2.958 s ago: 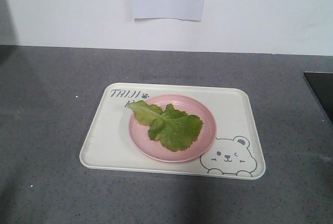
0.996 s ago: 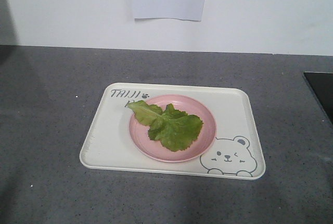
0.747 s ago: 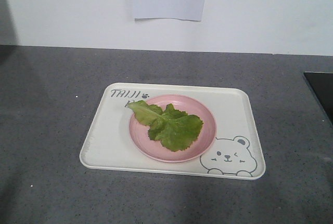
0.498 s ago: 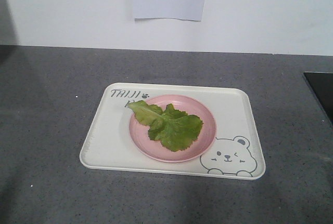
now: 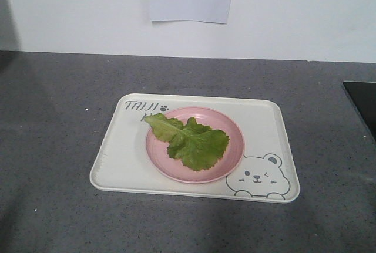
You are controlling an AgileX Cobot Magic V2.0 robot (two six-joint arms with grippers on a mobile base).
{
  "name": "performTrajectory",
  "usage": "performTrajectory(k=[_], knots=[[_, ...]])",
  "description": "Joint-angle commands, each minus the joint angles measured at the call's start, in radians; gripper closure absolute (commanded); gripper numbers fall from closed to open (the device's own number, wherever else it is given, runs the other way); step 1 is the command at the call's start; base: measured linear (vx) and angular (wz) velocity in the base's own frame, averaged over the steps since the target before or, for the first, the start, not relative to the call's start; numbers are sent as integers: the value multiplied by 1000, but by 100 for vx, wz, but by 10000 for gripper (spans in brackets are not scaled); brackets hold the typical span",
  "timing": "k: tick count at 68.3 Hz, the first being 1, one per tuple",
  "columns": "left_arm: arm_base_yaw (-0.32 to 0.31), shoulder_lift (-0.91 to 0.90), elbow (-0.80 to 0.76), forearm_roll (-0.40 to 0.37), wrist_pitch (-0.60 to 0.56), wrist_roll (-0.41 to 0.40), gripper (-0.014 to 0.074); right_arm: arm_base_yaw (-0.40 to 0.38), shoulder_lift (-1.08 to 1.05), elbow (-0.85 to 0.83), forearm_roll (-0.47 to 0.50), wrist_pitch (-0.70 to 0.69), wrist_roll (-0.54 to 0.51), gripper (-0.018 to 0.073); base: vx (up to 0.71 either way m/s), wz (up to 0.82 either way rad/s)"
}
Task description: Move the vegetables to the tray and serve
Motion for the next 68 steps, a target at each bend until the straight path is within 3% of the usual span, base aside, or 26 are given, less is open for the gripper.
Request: performTrajectory(k=[1, 68], knots=[[2, -15, 27, -8, -71, -9, 602, 1, -7, 14, -11, -82, -7, 566, 0, 0], [2, -15, 27, -8, -71, -9, 602, 1, -7, 14, -11, -82, -7, 566, 0, 0]])
